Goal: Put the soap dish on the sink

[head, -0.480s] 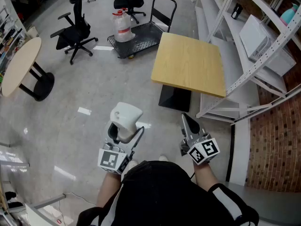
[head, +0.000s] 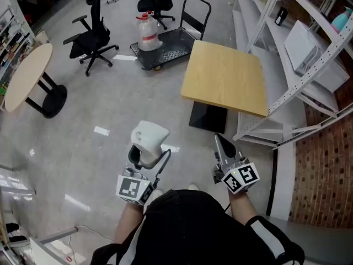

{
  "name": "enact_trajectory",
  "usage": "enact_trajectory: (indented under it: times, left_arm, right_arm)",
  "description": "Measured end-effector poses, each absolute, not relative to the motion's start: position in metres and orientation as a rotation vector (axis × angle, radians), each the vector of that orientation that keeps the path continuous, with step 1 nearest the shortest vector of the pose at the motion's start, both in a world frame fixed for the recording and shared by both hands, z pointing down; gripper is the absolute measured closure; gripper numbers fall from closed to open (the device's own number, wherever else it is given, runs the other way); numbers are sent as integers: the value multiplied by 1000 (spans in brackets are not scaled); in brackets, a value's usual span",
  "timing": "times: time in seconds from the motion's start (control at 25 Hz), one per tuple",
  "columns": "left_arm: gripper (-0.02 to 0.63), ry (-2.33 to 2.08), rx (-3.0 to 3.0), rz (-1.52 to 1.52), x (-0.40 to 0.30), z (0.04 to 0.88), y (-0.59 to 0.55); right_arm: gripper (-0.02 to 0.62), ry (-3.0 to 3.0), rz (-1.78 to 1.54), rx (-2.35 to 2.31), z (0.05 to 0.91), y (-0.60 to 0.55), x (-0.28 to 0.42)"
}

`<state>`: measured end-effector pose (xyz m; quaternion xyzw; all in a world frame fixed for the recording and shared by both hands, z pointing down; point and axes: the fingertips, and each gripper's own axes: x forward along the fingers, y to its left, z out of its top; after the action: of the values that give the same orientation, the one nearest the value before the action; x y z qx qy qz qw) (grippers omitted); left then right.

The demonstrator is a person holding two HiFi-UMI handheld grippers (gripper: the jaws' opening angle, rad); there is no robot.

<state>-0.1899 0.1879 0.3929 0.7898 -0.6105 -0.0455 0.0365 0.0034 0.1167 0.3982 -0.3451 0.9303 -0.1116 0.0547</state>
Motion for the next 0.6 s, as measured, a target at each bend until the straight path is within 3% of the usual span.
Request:
enact_trajectory:
  times: [0.6]
  left_arm:
    - [150,-1851,2429,-139,-192,391,185]
  right_arm:
    - [592,2765,-423,-1039,396,114,5]
